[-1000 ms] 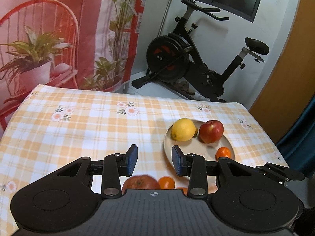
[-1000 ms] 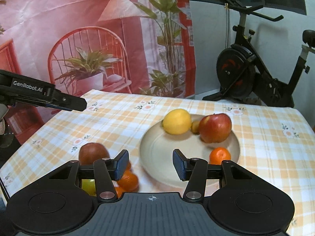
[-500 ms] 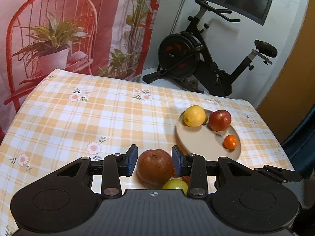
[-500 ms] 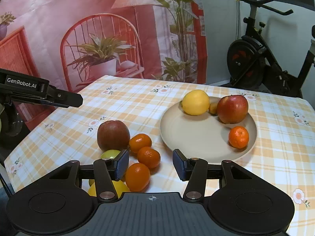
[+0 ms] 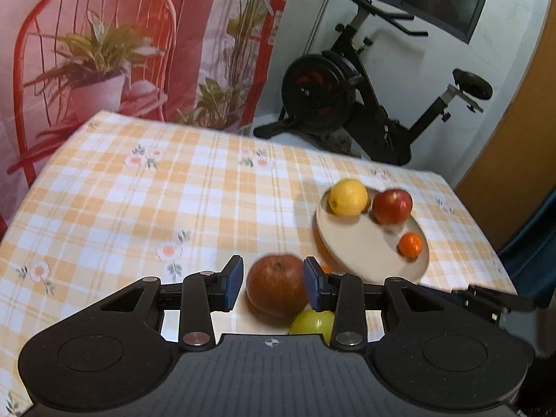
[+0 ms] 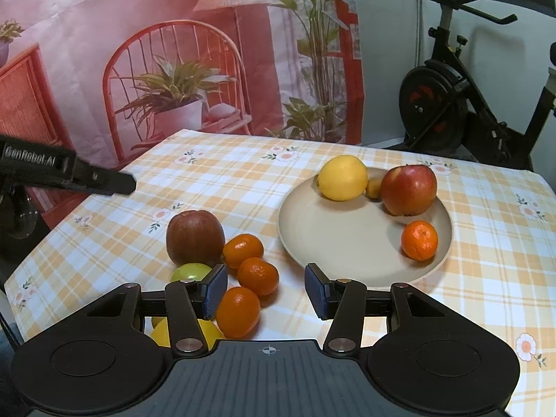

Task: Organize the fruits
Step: 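Withdraw both tools from the plate toward the remaining fruits, then grasp the small brown kiwi with the left tool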

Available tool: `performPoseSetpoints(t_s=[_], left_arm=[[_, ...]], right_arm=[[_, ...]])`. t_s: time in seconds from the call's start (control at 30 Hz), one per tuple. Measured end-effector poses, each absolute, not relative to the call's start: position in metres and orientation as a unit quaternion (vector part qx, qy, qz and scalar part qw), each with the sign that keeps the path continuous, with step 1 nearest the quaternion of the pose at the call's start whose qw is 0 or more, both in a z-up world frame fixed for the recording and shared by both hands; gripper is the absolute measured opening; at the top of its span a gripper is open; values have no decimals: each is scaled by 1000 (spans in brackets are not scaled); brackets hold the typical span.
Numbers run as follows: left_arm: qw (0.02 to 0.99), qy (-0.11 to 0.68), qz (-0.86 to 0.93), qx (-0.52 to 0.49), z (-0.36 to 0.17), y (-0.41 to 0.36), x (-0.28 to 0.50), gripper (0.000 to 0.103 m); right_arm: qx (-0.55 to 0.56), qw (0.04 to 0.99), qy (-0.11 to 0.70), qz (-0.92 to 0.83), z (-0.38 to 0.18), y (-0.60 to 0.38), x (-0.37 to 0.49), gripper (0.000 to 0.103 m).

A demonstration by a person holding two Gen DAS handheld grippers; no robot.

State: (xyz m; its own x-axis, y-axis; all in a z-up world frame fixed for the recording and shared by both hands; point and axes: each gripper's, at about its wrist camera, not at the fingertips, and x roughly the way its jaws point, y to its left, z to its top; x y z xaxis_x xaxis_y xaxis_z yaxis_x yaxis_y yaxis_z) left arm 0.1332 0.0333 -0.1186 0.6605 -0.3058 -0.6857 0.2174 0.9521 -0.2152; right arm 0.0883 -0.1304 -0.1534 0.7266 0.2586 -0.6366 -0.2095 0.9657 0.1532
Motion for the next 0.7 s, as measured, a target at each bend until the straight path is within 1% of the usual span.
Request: performPoseSetpoints(t_s=[0.27,0.37,0.47,0.7], left_arm=[[877,446,-171,-58,-160,30,125,39],[865,463,-181,-63,-172,30,126,37],[855,474,-195,-75,-180,29,127,33],[845,489,-205,-73,-189,22,129,33]], right_arm=[[42,927,353,122,-159,-135,88,46],[43,927,352,122,-159,-135,88,46],[43,927,352,121,-159,-136,88,46],[48,927,353,118,-160,-139,88,46]])
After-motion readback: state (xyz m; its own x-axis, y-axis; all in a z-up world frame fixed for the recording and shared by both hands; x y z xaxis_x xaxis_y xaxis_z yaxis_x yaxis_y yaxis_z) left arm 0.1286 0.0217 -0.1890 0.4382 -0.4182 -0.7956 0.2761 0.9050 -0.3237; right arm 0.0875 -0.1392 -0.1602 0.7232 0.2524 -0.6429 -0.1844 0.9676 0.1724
